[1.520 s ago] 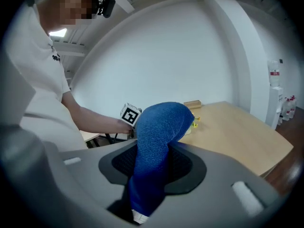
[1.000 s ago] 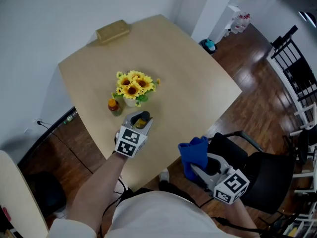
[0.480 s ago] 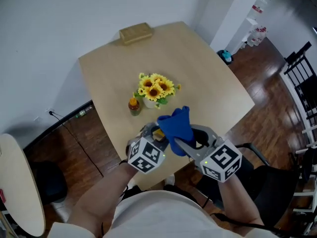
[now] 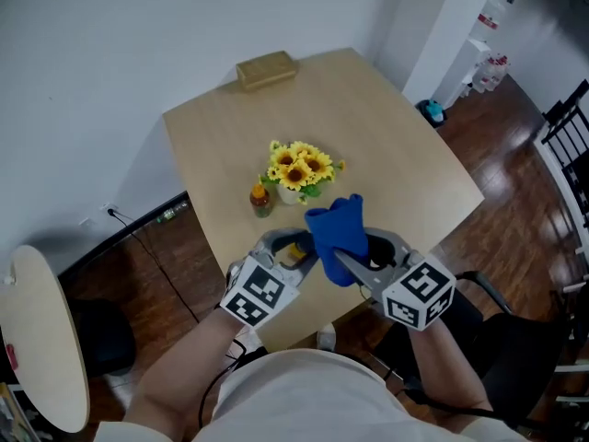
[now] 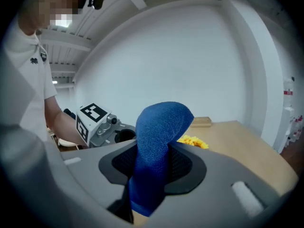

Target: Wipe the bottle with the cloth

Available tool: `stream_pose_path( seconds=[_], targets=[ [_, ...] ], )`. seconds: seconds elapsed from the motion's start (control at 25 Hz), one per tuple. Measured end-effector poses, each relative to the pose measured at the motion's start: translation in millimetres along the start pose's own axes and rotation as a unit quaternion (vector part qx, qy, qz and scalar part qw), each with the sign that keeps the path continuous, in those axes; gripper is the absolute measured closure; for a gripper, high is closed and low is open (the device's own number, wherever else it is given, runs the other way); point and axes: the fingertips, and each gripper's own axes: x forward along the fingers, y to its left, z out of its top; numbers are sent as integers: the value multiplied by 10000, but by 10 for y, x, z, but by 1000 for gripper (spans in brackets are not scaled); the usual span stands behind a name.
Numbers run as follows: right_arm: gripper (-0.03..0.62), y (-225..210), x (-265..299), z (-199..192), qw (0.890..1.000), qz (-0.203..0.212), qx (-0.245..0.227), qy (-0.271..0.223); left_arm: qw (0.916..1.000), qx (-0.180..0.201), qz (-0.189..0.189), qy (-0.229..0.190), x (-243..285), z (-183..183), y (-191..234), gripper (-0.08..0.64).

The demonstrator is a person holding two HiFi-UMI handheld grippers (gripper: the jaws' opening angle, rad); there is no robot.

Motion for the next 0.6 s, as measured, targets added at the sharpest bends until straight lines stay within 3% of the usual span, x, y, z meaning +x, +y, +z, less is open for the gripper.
stream_pose_path(
  seconds=[0.28, 0.6],
  targets=[
    [439, -114, -74, -76, 9951, 90, 638, -753, 9968, -639, -231, -420, -239, 596, -7, 403],
    [439, -342, -46, -829, 9964, -42, 831, -140, 9918, -1035, -146, -740, -380, 1022, 30, 403]
  ],
)
